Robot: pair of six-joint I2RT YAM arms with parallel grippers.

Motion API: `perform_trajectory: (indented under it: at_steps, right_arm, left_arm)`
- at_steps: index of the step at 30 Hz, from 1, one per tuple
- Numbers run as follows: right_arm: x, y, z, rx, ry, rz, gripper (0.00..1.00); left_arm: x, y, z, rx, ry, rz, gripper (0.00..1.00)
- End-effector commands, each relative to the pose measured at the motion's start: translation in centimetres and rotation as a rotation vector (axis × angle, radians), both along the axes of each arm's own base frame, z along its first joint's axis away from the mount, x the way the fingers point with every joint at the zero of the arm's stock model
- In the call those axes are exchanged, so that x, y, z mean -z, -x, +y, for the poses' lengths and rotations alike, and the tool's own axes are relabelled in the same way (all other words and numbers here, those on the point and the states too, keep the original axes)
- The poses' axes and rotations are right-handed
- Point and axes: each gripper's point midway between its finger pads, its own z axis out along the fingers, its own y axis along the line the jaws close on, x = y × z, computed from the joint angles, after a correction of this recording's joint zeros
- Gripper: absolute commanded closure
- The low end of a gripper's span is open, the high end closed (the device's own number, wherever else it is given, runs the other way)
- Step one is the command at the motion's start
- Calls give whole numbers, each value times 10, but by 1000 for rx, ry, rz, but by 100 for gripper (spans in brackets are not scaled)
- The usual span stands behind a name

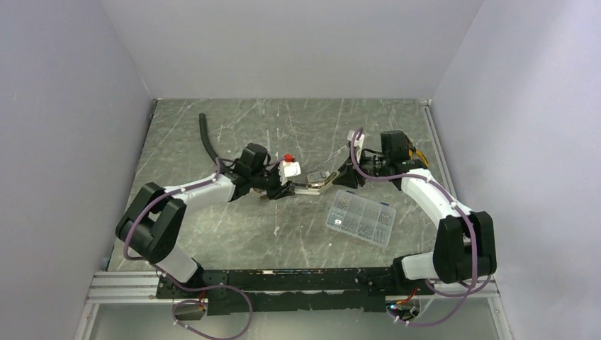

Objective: Load the staples into the stapler
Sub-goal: Place the stapler at the center of the board.

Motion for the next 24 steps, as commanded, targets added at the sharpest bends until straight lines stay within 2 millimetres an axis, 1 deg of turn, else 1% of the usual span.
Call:
perform_trajectory:
  at_steps: [1,5,10,14,19,22,24]
  right_arm:
    - [-12,-25,-7,-7,51,-169,100]
    - [-5,-23,-5,-27,76,-184,100]
    - [9,-17,1,-47,106,-184,100]
    - [18,-16,5,-57,123,-176,100]
    - [31,-17,5,-70,138,-151,100]
    - [45,-16,4,-82,157,-132,100]
    - [52,-15,3,-90,171,-121,100]
  left_arm:
    - [26,1,9,-31,-106,20,92]
    - [42,9,8,-36,-153,43,86]
    - [60,17,-1,-37,-212,56,79]
    - [69,18,-4,-53,-253,91,70]
    - [79,15,-3,-72,-282,107,64]
    - [82,13,-4,-78,-292,116,60]
    - [84,13,-4,-79,-301,130,52]
